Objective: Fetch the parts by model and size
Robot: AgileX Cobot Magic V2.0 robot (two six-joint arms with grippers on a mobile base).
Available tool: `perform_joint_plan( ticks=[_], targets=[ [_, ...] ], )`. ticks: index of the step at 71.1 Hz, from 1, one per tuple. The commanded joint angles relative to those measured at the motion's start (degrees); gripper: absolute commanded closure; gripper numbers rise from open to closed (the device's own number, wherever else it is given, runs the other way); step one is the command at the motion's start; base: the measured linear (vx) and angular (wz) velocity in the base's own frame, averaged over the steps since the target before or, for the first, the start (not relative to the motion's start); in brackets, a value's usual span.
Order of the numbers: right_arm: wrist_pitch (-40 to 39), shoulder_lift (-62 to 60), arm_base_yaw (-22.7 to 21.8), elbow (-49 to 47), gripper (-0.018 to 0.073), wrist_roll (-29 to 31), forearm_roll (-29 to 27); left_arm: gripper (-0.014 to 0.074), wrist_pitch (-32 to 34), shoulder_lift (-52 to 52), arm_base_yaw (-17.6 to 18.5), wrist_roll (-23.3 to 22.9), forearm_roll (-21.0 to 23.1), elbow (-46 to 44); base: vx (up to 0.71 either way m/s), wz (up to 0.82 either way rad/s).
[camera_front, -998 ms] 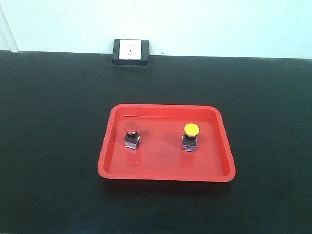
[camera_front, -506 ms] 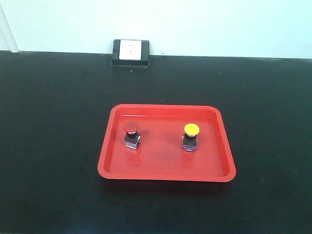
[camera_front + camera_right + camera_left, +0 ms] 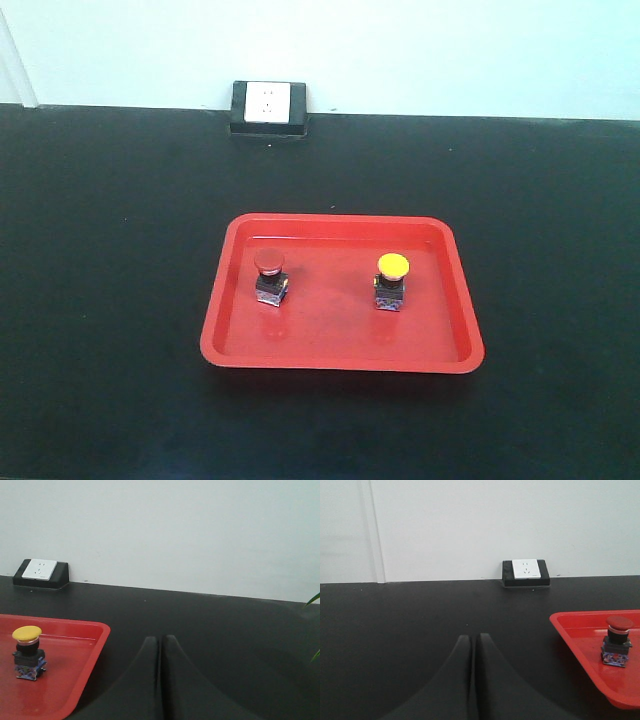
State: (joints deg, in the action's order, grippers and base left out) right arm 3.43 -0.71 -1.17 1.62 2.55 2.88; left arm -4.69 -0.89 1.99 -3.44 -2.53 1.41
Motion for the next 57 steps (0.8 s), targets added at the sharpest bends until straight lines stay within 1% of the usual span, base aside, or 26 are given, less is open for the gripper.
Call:
perform_joint_plan(
  ticks=[1,57],
  targets=[
    [-4.54,-0.54,-0.14,0.48,0.0569,-0.31,0.07,0.0602,4.37,-0.70,0.07,-0.34,0.04,0.04,0.00,0.00],
    [-4.54,-0.54,-0.14,0.48,0.0569,-0.27,0.03,0.0602,4.37,-0.70,0.07,-0.34,0.04,0.04,0.00,0.00]
  ],
)
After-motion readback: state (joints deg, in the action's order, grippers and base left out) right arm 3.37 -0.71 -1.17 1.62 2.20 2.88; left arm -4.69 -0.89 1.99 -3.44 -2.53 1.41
